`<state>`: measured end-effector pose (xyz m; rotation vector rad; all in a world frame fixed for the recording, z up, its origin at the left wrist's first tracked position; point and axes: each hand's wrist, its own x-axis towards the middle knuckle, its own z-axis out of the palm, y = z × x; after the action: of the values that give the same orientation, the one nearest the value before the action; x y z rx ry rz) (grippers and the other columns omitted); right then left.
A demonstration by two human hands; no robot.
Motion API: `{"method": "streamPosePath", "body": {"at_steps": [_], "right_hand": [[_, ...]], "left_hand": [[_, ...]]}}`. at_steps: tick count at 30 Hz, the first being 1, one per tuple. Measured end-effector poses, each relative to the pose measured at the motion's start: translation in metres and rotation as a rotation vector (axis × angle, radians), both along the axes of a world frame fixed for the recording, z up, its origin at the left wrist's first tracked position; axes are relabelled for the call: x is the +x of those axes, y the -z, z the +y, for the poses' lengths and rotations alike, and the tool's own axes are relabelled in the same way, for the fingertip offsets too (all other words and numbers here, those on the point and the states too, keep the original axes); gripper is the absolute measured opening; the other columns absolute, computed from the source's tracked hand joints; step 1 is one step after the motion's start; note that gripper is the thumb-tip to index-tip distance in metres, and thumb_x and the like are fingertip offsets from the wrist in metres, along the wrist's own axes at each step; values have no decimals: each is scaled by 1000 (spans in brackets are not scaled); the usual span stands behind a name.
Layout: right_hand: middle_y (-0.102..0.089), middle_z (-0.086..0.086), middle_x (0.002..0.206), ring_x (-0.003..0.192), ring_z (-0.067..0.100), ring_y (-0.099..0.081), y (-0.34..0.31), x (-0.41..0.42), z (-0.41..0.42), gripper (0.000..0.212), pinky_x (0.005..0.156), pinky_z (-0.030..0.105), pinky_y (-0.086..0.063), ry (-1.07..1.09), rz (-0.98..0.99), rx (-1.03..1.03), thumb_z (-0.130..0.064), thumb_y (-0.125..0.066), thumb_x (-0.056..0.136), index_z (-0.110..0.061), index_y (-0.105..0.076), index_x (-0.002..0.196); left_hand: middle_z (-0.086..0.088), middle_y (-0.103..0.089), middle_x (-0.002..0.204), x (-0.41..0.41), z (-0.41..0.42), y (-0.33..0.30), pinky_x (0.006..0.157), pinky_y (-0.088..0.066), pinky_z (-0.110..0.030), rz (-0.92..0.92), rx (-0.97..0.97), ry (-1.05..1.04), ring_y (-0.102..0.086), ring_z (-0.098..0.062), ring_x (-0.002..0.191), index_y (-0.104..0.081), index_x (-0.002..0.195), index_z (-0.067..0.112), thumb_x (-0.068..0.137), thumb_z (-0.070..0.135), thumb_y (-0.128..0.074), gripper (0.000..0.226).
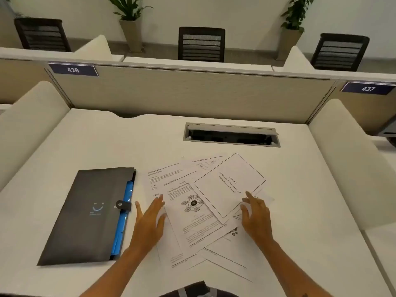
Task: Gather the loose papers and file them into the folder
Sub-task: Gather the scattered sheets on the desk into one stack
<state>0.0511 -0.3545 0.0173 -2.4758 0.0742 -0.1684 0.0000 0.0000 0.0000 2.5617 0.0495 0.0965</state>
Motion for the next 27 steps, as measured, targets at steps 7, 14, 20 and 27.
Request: {"method": "streamPosePath", "body": {"at_steps": [7,14,20,27], "right_hand": [[-52,14,153,149,34,-37,-22,63,-5,88,119,56,-33,154,202,-23,-38,-81,89,-5,-37,157],[1,12,176,163,30,9,-10,98,-25,140,128,66,1,135,471,-215,-78,-72,75,-11,11,165],[8,13,177,164,24,10,2,103,-22,130,127,67,8,25,488,-335,-78,-57,86,-3,14,164],[-8,9,177,164,20,-6,7,101,-7,107,128,62,11,-57,344,-267,-44,-69,97,-5,1,166]], "left_hand": [[-12,-51,157,49,11,-6,127,9,-62,116,31,-37,-44,-31,149,-28,161,12,98,37,-65,77],[-7,28,171,78,20,8,123,15,-66,418,258,144,24,-28,158,30,157,11,81,86,-45,131],[-6,36,168,84,18,17,120,20,-67,464,248,164,29,-26,156,41,150,11,80,90,-38,132],[2,28,169,76,13,17,117,28,-62,365,177,144,15,-21,160,32,157,19,83,81,-50,127]]}}
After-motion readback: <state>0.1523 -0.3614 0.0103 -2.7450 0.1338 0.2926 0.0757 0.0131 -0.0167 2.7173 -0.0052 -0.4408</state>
